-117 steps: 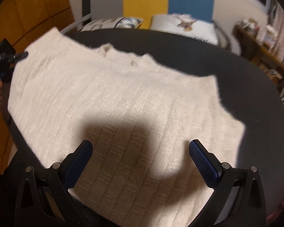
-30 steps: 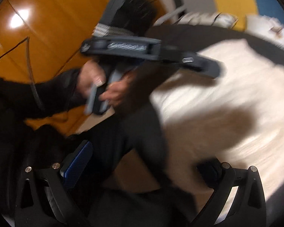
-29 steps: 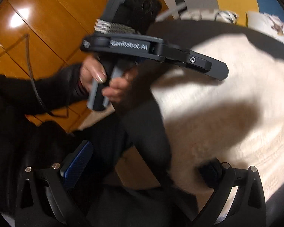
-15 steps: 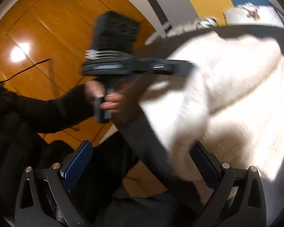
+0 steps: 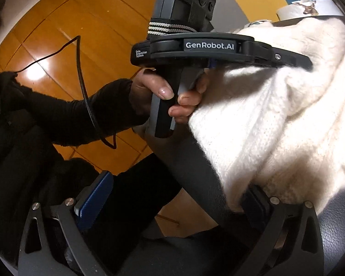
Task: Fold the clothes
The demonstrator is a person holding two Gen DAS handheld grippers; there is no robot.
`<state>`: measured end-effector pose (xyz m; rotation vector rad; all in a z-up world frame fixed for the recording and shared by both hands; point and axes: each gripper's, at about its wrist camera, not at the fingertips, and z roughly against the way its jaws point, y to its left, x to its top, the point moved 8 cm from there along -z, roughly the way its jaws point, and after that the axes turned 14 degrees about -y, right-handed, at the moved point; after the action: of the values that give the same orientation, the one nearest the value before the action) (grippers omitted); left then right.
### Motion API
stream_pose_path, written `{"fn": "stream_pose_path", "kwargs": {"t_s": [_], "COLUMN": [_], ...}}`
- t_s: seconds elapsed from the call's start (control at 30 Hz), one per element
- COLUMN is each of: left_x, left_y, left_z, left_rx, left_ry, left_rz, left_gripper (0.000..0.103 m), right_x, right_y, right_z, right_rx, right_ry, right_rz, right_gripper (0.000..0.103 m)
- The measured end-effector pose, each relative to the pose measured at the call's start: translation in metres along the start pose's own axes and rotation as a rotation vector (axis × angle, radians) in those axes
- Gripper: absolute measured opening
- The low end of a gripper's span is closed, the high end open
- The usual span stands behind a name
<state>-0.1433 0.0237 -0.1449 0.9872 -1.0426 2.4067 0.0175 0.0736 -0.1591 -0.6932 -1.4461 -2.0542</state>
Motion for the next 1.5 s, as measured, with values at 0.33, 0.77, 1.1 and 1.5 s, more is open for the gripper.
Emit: {"fn": "stream_pose_path", "kwargs": {"t_s": [0.33, 0.77, 1.1, 1.5], "left_x": [0.004, -0.005, 0.079, 0.077], "left_y": [0.003, -0.015, -0.031, -0.063], "left_z": [0.062, 0.029, -0.024, -0.09], "left_rx": [0.09, 0.0, -0.142, -0.237], "left_ry": [-0.106, 0.015, 0.151, 0.582], "left_rz": [-0.096, -0.161, -0.294, -0.636], "left_gripper": [0.021, 0.022, 0.032, 0.054], "right_x": [0.038, 0.027, 0.025, 0.015], "right_y": [0.061, -0.026, -0.036, -0.03], "right_z": [0.034, -0.006, -0.005, -0.019], "right_rx": [-0.207, -0.308, -0.234, -0.159], "right_ry": [-0.024, -0.139, -0.19, -0.162], "right_rz": [0.192, 0.014, 0.026, 0.056], "right_gripper": [0.103, 0.102, 0.103, 0.103]}}
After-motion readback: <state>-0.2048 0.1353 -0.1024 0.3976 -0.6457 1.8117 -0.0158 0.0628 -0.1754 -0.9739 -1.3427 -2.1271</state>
